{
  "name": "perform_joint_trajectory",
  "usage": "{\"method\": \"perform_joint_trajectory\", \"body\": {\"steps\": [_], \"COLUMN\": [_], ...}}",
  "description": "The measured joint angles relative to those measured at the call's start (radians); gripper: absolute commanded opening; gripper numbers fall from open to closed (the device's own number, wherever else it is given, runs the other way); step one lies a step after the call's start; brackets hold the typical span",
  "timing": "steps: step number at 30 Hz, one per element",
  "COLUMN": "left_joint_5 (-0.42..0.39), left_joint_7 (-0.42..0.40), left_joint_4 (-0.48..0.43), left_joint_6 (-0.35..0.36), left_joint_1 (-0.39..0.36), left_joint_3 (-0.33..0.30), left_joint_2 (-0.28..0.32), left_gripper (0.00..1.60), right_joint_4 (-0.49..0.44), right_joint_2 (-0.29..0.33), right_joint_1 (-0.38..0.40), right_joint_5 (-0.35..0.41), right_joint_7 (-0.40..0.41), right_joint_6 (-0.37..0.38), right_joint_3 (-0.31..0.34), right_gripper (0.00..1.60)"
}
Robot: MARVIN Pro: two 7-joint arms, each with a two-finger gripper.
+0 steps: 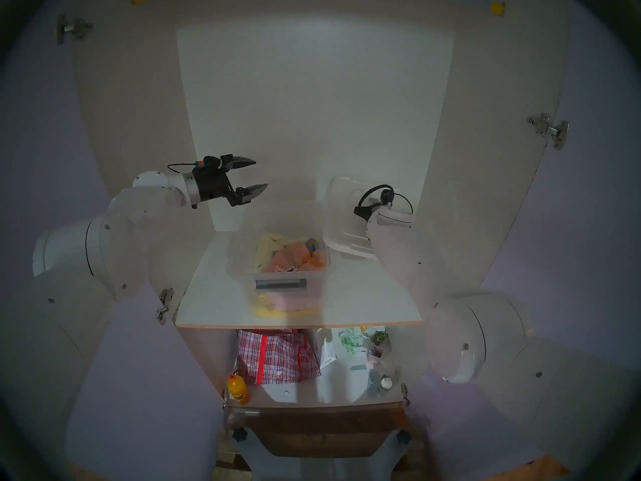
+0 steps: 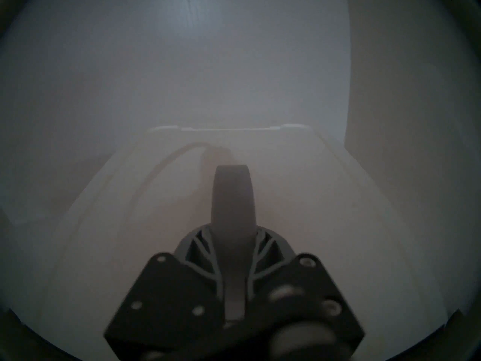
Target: Take socks out of the storage bin, place them on top of the cabinet, and put the lid back on the bin
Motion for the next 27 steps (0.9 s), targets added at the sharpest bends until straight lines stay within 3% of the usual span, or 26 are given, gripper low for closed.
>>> {"method": "perform_joint_trajectory", "body": {"steps": [11,27], "left_joint_5": [0.000,0.001], "left_joint_7": [0.008,0.015], "left_joint_4": [0.000,0.001], "left_joint_6": [-0.008,-0.014], "left_joint_1": [0.004,0.014], "left_joint_3": [-0.002,-0.003], "left_joint_2": [-0.002,-0.003], "left_gripper": [1.60,1.60], "right_joint_4": [0.043,0.111], "right_joint_2": [-0.122,-0.207], "right_joint_1": [0.030,0.033], "right_joint_5": [-0.003,-0.011], "right_joint_7": [0.001,-0.004], "right_joint_6": [0.000,0.000], "right_joint_3": [-0.038,-0.077], "right_gripper": [0.00,0.00]}}
